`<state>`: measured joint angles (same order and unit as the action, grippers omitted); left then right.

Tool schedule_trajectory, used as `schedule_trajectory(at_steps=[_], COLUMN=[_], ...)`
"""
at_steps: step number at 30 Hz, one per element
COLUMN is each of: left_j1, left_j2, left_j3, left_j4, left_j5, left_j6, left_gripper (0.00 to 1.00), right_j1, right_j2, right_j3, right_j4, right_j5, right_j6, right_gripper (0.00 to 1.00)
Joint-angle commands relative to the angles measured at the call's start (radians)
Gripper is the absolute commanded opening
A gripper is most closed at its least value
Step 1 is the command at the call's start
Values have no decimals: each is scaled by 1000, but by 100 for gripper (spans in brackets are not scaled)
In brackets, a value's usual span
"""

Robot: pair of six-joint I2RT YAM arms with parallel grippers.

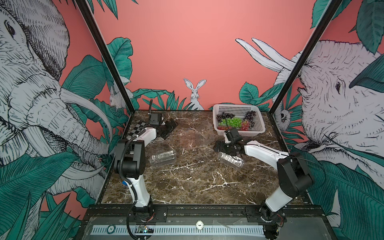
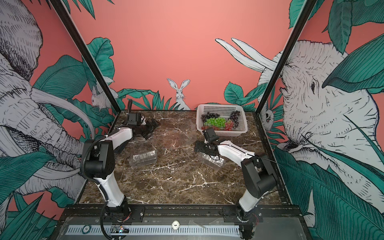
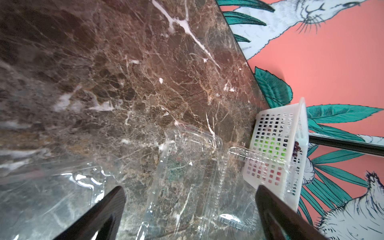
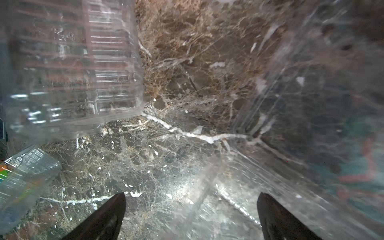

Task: Pack grapes into containers
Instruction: Move the packing box to the center of the board, then adjust the basket at the corner of the board.

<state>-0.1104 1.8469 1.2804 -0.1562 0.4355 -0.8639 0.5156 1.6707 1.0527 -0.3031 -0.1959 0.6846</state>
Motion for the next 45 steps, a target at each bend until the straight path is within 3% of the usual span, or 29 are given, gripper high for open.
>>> schedule_trajectory(at_steps=[1,11,15,22,31,38,45], left_j1=[0,1,6,32,5,-105,-212], left_j2=[-104,-224,-241,-267,-256,-259,-234], left_j3=[-35,-110,-110,-116,-91,-16,36], left_j4=[-56,-98,-115,-141,-113,-134,-95], left_j5=[36,59,52,46,88,48,32], left_j6=[24,44,50,70,60,73,24], left_gripper=[99,100,100,100,100,100,99], right_j1=[44,186,241,284,210,89,-34], right_j2=[53,262,374,452,224,43,70], right_j3=[35,252,422,640,616,509,469], right_j4=[84,168,167,50,-187,-307,-312], right_j5=[-65,-79,-82,-78,126,447,446], right_j6=[65,191,226,183,-122,-563,-799], right_gripper=[98,98,98,98,98,98,98])
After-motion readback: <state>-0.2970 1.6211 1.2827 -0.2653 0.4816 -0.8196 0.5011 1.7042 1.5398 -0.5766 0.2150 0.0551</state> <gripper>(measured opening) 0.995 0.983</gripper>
